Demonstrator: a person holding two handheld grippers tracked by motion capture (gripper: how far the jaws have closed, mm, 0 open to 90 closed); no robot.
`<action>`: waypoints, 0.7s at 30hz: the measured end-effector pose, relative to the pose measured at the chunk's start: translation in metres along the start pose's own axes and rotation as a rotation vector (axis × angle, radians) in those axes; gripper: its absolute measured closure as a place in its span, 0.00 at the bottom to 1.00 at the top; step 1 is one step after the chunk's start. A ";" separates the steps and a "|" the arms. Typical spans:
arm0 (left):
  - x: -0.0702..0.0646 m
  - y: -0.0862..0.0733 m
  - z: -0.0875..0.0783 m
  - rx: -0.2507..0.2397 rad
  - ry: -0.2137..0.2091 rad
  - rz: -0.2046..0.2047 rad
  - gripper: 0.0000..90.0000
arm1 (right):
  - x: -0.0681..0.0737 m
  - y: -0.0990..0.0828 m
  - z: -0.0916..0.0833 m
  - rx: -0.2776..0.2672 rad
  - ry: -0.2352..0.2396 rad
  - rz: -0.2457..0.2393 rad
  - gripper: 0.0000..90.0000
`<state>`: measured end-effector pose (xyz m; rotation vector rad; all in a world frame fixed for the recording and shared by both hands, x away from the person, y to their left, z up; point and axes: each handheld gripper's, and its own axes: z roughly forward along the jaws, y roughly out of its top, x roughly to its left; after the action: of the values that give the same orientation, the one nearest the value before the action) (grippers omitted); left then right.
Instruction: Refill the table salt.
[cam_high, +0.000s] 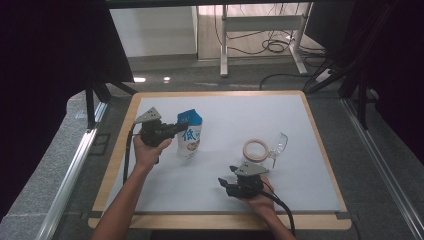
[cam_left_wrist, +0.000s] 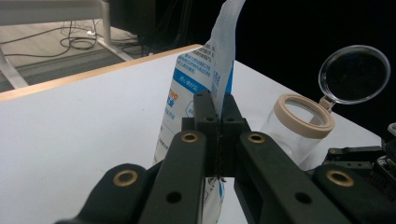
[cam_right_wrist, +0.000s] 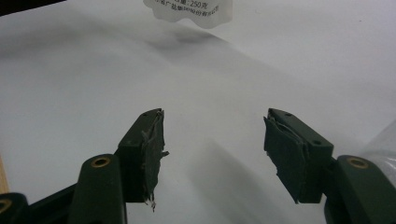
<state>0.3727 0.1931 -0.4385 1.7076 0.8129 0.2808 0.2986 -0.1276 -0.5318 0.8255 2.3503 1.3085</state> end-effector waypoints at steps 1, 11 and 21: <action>-0.002 0.000 0.000 -0.001 -0.006 0.004 1.00 | 0.000 0.000 0.000 0.000 0.000 -0.001 0.42; -0.011 0.006 -0.001 -0.011 -0.037 0.015 1.00 | 0.004 0.004 0.009 0.006 0.000 -0.015 0.42; -0.018 0.007 0.006 0.000 -0.061 0.023 1.00 | 0.002 0.005 0.010 0.004 -0.005 -0.008 0.42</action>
<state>0.3657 0.1759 -0.4297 1.7179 0.7487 0.2431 0.3036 -0.1174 -0.5324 0.8187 2.3505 1.2983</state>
